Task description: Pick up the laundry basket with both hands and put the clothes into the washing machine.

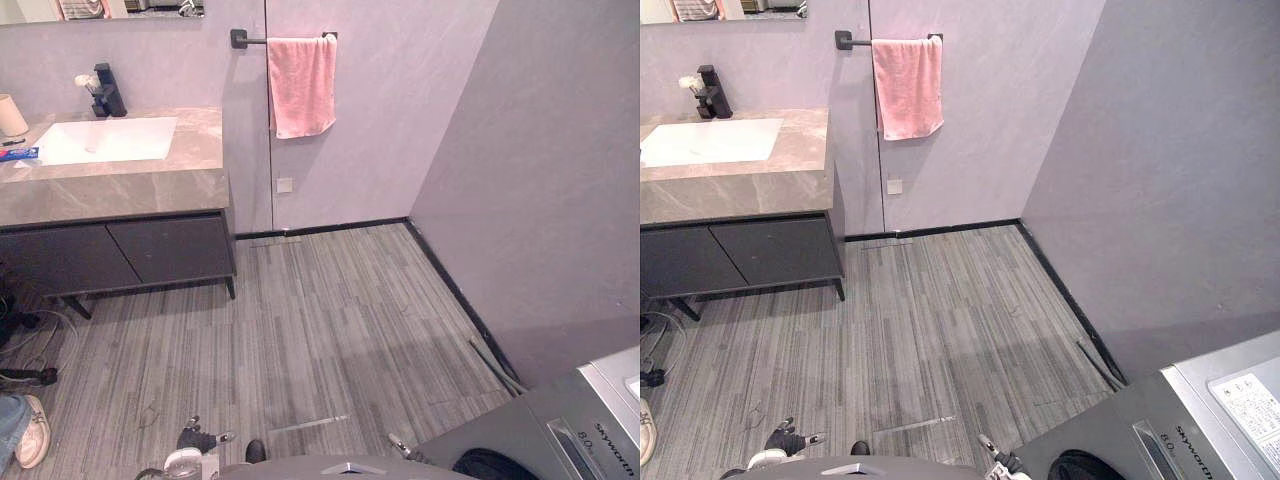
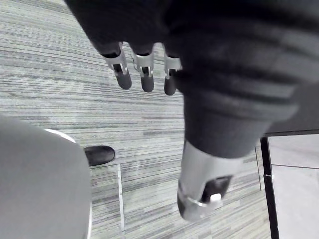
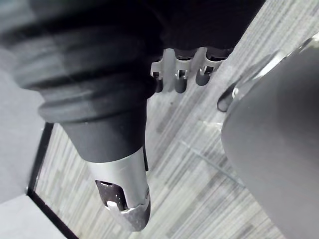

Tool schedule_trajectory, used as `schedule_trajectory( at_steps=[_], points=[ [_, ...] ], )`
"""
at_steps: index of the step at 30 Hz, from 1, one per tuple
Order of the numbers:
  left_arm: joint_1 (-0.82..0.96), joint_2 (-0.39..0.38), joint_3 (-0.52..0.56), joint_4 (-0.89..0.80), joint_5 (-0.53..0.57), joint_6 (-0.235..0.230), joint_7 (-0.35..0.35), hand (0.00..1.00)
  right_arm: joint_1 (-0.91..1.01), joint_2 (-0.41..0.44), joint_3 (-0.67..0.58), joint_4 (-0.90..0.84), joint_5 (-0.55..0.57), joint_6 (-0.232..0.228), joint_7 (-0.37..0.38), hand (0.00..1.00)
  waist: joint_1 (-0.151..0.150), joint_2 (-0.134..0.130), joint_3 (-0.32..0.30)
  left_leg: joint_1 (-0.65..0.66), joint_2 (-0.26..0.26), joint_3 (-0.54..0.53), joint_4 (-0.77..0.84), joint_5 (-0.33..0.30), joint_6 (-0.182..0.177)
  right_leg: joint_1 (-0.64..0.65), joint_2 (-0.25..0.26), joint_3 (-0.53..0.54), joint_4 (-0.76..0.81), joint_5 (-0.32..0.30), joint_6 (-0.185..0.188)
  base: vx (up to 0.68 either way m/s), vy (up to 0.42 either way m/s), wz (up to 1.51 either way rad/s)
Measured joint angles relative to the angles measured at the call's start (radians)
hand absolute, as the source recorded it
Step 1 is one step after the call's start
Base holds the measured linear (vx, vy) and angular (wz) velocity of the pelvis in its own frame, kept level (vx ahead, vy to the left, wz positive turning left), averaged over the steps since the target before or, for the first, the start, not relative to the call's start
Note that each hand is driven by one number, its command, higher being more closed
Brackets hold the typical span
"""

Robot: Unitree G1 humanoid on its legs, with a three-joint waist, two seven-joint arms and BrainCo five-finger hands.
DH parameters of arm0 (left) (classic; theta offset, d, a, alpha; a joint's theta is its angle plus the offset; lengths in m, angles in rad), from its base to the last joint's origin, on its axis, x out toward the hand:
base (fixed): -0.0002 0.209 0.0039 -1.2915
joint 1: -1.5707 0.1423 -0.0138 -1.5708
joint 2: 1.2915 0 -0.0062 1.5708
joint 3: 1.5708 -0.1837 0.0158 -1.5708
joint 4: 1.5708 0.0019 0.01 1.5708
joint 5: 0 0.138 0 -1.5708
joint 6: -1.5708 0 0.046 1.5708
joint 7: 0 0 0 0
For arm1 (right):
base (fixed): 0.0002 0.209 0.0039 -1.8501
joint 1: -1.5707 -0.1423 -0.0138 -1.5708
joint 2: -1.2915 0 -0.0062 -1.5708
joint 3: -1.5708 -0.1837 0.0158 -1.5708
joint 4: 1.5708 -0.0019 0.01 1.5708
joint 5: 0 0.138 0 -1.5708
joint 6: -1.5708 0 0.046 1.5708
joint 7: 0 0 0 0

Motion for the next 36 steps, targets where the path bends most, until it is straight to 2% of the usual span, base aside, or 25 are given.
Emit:
schedule_trajectory(
  at_steps=[4,8,9,12,15,18,19,21,22,23,24,26,27,28,29,30,31,32,33,34,35,36],
  points=[
    [-0.004,0.008,-0.01,0.002,0.002,0.0,-0.013,0.0,-0.008,0.003,-0.027,0.029,-0.038,0.002,0.002,0.0,-0.001,-0.004,-0.003,-0.016,-0.019,-0.007,0.0,0.0,0.0,0.0,-0.012,0.0,-0.022,0.001,-0.002,0.09,0.018,0.13],
    [-0.011,0.017,-0.01,0.002,0.01,0.0,-0.017,0.0,-0.013,0.018,-0.041,0.032,-0.038,0.004,0.002,0.0,-0.002,-0.022,0.0,-0.02,-0.036,-0.01,0.0,0.0,0.003,0.003,-0.025,-0.002,-0.024,0.008,-0.012,0.09,-0.015,0.1],
    [-0.012,0.018,-0.011,0.003,0.015,0.0,-0.018,0.0,-0.013,0.019,-0.041,0.033,-0.038,0.005,0.002,0.0,-0.003,-0.024,-0.001,-0.02,-0.04,-0.01,0.0,0.007,0.018,0.005,-0.028,-0.003,-0.026,0.009,-0.008,0.15,-0.044,0.04],
    [-0.016,0.021,-0.01,0.004,0.024,0.0,-0.02,0.0,-0.017,0.021,-0.041,0.034,-0.038,0.008,0.003,0.0,-0.004,-0.034,0.005,-0.017,-0.049,-0.019,0.0,0.013,0.025,0.022,-0.033,-0.008,-0.033,0.02,0.006,0.15,-0.058,0.09],
    [-0.021,0.024,-0.005,0.003,0.022,-0.001,-0.019,0.0,-0.028,0.021,-0.04,0.044,-0.038,0.008,0.003,0.0,-0.007,-0.037,0.019,-0.009,-0.046,-0.034,0.002,0.022,0.031,0.04,-0.026,-0.032,-0.03,0.024,0.003,0.07,-0.078,0.24],
    [-0.021,0.013,0.05,-0.003,0.023,-0.001,-0.016,0.0,-0.048,0.018,0.007,0.067,-0.037,0.003,0.002,0.0,0.007,-0.038,0.026,-0.008,-0.025,-0.034,0.038,0.003,0.018,0.048,-0.008,-0.029,-0.013,0.031,-0.006,0.01,-0.073,0.01],
    [-0.03,0.002,0.086,-0.037,0.017,-0.005,-0.017,0.0,-0.078,0.01,0.045,0.065,-0.038,-0.004,0.002,0.0,0.012,-0.028,0.07,-0.09,0.001,-0.035,0.241,-0.078,0.009,0.054,0.002,-0.028,0.001,0.045,-0.009,-0.06,-0.037,-0.06],
    [-0.032,-0.023,0.107,-0.064,0.018,-0.009,-0.017,0.0,-0.098,-0.01,0.072,0.052,-0.038,-0.004,0.001,0.0,0.026,0.005,0.09,-0.162,0.044,-0.035,0.414,-0.136,-0.019,0.054,0.04,-0.028,0.016,0.05,-0.019,-0.11,-0.042,-0.18],
    [-0.032,-0.027,0.11,-0.064,0.018,-0.009,-0.017,0.0,-0.103,-0.012,0.09,0.037,-0.038,-0.004,0.001,0.0,0.027,0.009,0.09,-0.166,0.05,-0.036,0.422,-0.137,-0.021,0.053,0.041,-0.029,0.017,0.05,-0.02,-0.11,-0.015,-0.28],
    [-0.036,-0.03,0.142,-0.072,0.01,-0.009,-0.02,0.0,-0.1,-0.012,0.121,0.018,-0.038,-0.006,0.001,0.0,0.03,-0.005,0.095,-0.195,0.077,0.0,0.531,-0.211,-0.002,0.037,0.025,-0.028,0.013,0.035,-0.028,-0.08,0.022,-0.37],
    [-0.038,-0.041,0.161,-0.08,0.01,-0.007,-0.019,0.0,-0.108,-0.015,0.121,0.007,-0.038,-0.006,0.0,0.0,0.039,0.008,0.097,-0.215,0.107,0.029,0.653,-0.27,0.002,0.034,0.028,-0.027,0.013,0.032,-0.025,-0.08,0.041,-0.51],
    [-0.027,-0.049,0.177,-0.073,0.013,0.002,-0.019,0.0,-0.102,-0.014,0.122,-0.047,-0.037,-0.007,0.001,0.0,0.033,0.029,0.094,-0.185,0.177,0.084,0.881,-0.363,-0.013,0.033,0.027,-0.008,0.034,0.032,-0.019,-0.08,0.057,-0.45],
    [-0.018,-0.051,0.176,-0.064,0.013,0.002,-0.019,0.0,-0.092,-0.014,0.121,-0.059,-0.037,-0.01,0.002,0.0,0.023,0.039,0.088,-0.151,0.21,0.091,0.911,-0.37,-0.014,0.03,0.027,0.0,0.046,0.026,-0.01,-0.11,0.158,-0.13],
    [-0.017,-0.055,0.176,-0.052,0.013,0.01,-0.019,0.0,-0.088,-0.015,0.117,-0.078,-0.036,-0.015,0.002,0.0,0.008,0.055,0.077,-0.125,0.219,0.097,0.86,-0.404,-0.057,0.007,0.031,0.0,0.074,0.016,0.008,-0.1,0.154,0.08],
    [-0.015,-0.055,0.172,-0.052,0.013,0.014,-0.019,0.0,-0.085,-0.009,0.114,-0.081,-0.036,-0.013,0.002,0.0,0.007,0.058,0.07,-0.12,0.195,0.11,0.81,-0.411,-0.057,-0.013,0.025,0.002,0.085,0.01,0.014,-0.12,0.169,0.42],
    [-0.012,-0.036,0.159,-0.048,0.013,0.019,-0.015,0.0,-0.083,0.005,0.098,-0.074,-0.036,-0.009,0.002,0.0,0.003,0.018,0.047,-0.091,0.137,0.102,0.666,-0.411,-0.057,-0.052,-0.001,0.0,0.082,0.013,0.006,-0.11,0.099,0.6],
    [-0.014,-0.027,0.151,-0.042,0.012,0.021,-0.013,0.0,-0.085,0.018,0.074,-0.052,-0.036,-0.008,0.002,0.0,0.002,0.006,0.042,-0.061,0.106,0.099,0.542,-0.407,-0.039,-0.058,-0.01,-0.004,0.055,0.033,-0.004,-0.1,0.092,0.65],
    [-0.017,-0.024,0.148,-0.038,0.011,0.021,-0.012,0.0,-0.088,0.02,0.062,-0.041,-0.036,-0.009,0.001,0.0,0.004,0.003,0.043,-0.055,0.095,0.094,0.506,-0.398,-0.014,-0.056,-0.013,-0.006,0.039,0.043,-0.004,-0.11,0.09,0.58],
    [-0.021,-0.019,0.136,-0.038,0.011,0.022,-0.01,0.0,-0.091,0.024,0.049,-0.03,-0.036,-0.006,0.001,0.0,0.006,0.0,0.042,-0.038,0.071,0.079,0.455,-0.367,0.005,-0.041,-0.02,-0.007,0.007,0.066,-0.007,-0.11,0.077,0.41],
    [-0.018,-0.013,0.104,-0.037,0.011,0.022,-0.01,0.0,-0.091,0.022,0.05,-0.015,-0.036,-0.007,0.0,0.0,0.005,0.001,0.042,0.003,0.047,0.075,0.388,-0.326,0.011,-0.017,-0.033,-0.005,-0.01,0.08,-0.018,-0.12,0.061,0.32],
    [-0.016,-0.01,0.091,-0.035,0.011,0.022,-0.01,0.0,-0.091,0.021,0.052,-0.013,-0.036,-0.008,0.0,0.0,0.005,0.002,0.04,0.018,0.039,0.074,0.362,-0.311,0.011,-0.013,-0.038,-0.004,-0.012,0.083,-0.018,-0.14,0.029,0.17],
    [-0.006,-0.003,0.047,-0.026,0.012,0.02,-0.01,0.0,-0.089,0.016,0.067,-0.01,-0.037,-0.008,0.0,0.0,0.004,0.004,0.033,0.065,0.014,0.072,0.254,-0.255,0.013,-0.005,-0.052,-0.005,-0.013,0.089,-0.012,-0.24,-0.005,0.11]
  ],
)
